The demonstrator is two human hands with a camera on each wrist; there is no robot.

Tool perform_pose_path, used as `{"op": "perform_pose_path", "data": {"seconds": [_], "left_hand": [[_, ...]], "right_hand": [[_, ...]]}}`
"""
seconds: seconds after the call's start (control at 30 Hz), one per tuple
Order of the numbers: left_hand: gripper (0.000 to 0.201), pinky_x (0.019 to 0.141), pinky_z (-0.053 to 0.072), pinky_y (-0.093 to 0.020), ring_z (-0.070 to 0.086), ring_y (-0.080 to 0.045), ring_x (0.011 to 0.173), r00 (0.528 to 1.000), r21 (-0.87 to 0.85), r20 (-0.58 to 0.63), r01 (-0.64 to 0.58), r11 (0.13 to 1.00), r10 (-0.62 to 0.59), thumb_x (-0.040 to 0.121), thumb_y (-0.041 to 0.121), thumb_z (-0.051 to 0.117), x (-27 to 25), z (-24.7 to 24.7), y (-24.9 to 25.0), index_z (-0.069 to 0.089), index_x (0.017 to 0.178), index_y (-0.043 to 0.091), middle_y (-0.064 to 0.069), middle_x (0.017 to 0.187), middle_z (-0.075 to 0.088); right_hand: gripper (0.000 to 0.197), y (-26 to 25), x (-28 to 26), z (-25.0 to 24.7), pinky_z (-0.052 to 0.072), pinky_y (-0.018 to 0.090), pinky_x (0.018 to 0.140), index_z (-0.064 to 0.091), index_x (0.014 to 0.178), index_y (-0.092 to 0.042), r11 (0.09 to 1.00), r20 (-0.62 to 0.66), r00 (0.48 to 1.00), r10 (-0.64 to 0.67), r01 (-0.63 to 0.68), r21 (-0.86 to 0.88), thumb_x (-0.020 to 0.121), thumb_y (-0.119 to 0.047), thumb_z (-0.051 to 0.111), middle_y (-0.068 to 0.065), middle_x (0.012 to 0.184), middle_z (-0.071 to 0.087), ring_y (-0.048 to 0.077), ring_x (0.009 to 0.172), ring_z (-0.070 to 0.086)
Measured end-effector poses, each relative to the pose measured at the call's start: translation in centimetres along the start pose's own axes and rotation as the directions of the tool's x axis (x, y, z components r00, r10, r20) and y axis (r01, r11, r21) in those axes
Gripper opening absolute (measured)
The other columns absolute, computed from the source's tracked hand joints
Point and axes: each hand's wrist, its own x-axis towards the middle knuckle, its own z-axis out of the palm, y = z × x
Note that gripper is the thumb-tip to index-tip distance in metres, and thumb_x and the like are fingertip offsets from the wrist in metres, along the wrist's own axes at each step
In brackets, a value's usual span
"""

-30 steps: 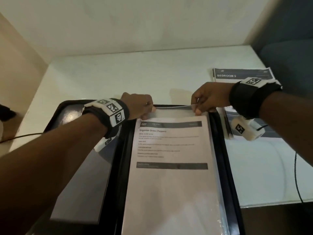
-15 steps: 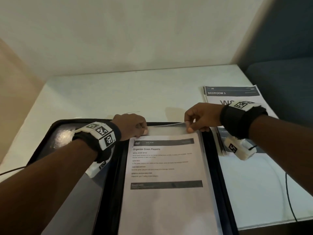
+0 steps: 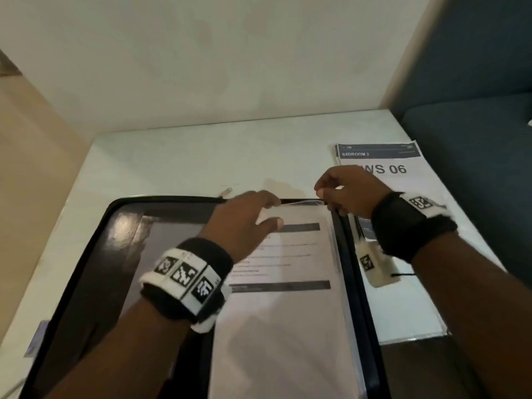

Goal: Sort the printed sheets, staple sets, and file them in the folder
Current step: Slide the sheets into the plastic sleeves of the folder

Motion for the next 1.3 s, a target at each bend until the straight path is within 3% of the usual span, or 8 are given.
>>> {"op": "perform_pose_path", "data": {"seconds": [0.33, 0.63, 0.83, 0.9, 1.0, 1.07, 1.17, 1.3], "left_hand": [[0.038, 0.093, 0.047, -0.033, 0.05, -0.011, 0.11, 0.995, 0.089, 0.1, 0.0, 0.996, -0.009, 0.088, 0.047, 0.057, -13.3, 9.5, 7.5, 0.052, 0.123, 0.033, 0.011, 0.12, 0.053], [0.06, 0.085, 0.039, -0.038, 0.043, -0.023, 0.108, 0.945, 0.312, 0.326, -0.114, 0.943, 0.007, 0.08, 0.055, 0.057, -14.0, 12.6, 9.4, 0.04, 0.13, 0.026, 0.0, 0.121, 0.043], [0.043, 0.042, 0.04, -0.027, 0.056, -0.013, 0.058, 0.921, 0.395, 0.38, -0.084, 0.915, -0.08, 0.043, 0.056, 0.065, -13.4, 14.3, 8.9, 0.064, 0.08, 0.035, 0.008, 0.075, 0.055], [0.045, 0.046, 0.043, -0.028, 0.058, -0.014, 0.065, 0.915, 0.334, 0.402, -0.121, 0.935, -0.025, 0.048, 0.058, 0.065, -13.0, 13.4, 8.9, 0.067, 0.087, 0.035, 0.007, 0.082, 0.057], [0.049, 0.087, 0.045, -0.039, 0.049, -0.023, 0.111, 0.937, 0.205, 0.347, -0.034, 0.978, -0.04, 0.086, 0.044, 0.056, -12.4, 12.9, 7.8, 0.049, 0.132, 0.027, -0.001, 0.127, 0.045], [0.05, 0.102, 0.039, -0.035, 0.041, -0.019, 0.122, 0.956, 0.14, 0.284, 0.041, 0.989, -0.08, 0.093, 0.042, 0.05, -12.0, 12.6, 7.1, 0.039, 0.139, 0.027, 0.002, 0.138, 0.036], [0.049, 0.108, 0.033, -0.026, 0.039, -0.011, 0.127, 0.972, 0.018, 0.178, 0.155, 0.988, -0.156, 0.095, 0.046, 0.046, -11.7, 12.1, 6.4, 0.034, 0.14, 0.032, 0.009, 0.143, 0.033], [0.053, 0.104, 0.04, -0.023, 0.049, -0.003, 0.118, 0.968, -0.283, 0.129, 0.244, 0.927, -0.215, 0.093, 0.06, 0.036, -11.5, 11.0, 5.7, 0.032, 0.141, 0.037, 0.014, 0.138, 0.045]], "right_hand": [[0.009, 3.1, -17.0, 6.4, 0.059, 0.043, 0.08, 0.064, 0.081, -0.023, 0.941, -0.1, 0.937, 0.336, -0.33, 0.071, 0.089, -0.021, 0.06, -0.001, 0.081, 0.068, 0.02, 0.077, 0.068], [0.023, 3.0, -17.3, 8.4, 0.056, 0.036, 0.08, 0.059, 0.079, -0.023, 0.9, -0.04, 0.908, 0.417, -0.419, -0.124, 0.08, -0.043, 0.07, -0.002, 0.078, 0.068, 0.018, 0.077, 0.067], [0.026, 3.3, -16.8, 9.1, 0.051, 0.031, 0.082, 0.052, 0.079, -0.024, 0.878, -0.062, 0.893, 0.446, -0.449, -0.166, 0.079, -0.041, 0.072, -0.004, 0.083, 0.061, 0.016, 0.084, 0.061], [0.024, 3.4, -16.3, 9.1, 0.05, 0.029, 0.08, 0.052, 0.078, -0.024, 0.883, -0.054, 0.897, 0.439, -0.442, -0.159, 0.081, -0.04, 0.07, -0.005, 0.08, 0.06, 0.014, 0.08, 0.06], [0.021, 3.7, -16.3, 9.2, 0.049, 0.023, 0.077, 0.05, 0.077, -0.025, 0.894, -0.042, 0.907, 0.418, -0.419, -0.158, 0.087, -0.036, 0.065, -0.007, 0.078, 0.057, 0.009, 0.076, 0.058], [0.021, 3.7, -16.3, 9.0, 0.044, 0.019, 0.07, 0.05, 0.075, -0.025, 0.906, -0.047, 0.917, 0.397, -0.399, -0.144, 0.089, -0.034, 0.064, -0.007, 0.077, 0.057, 0.007, 0.074, 0.057], [0.02, 3.0, -16.6, 8.8, 0.045, 0.018, 0.069, 0.051, 0.075, -0.024, 0.937, -0.054, 0.942, 0.332, -0.336, -0.097, 0.09, -0.029, 0.063, -0.005, 0.077, 0.058, 0.009, 0.073, 0.057], [0.012, 1.0, -16.9, 8.8, 0.06, 0.039, 0.072, 0.06, 0.079, -0.012, 0.927, 0.059, 0.972, 0.228, -0.235, 0.291, 0.09, -0.016, 0.062, 0.006, 0.078, 0.066, 0.021, 0.075, 0.067]]}}
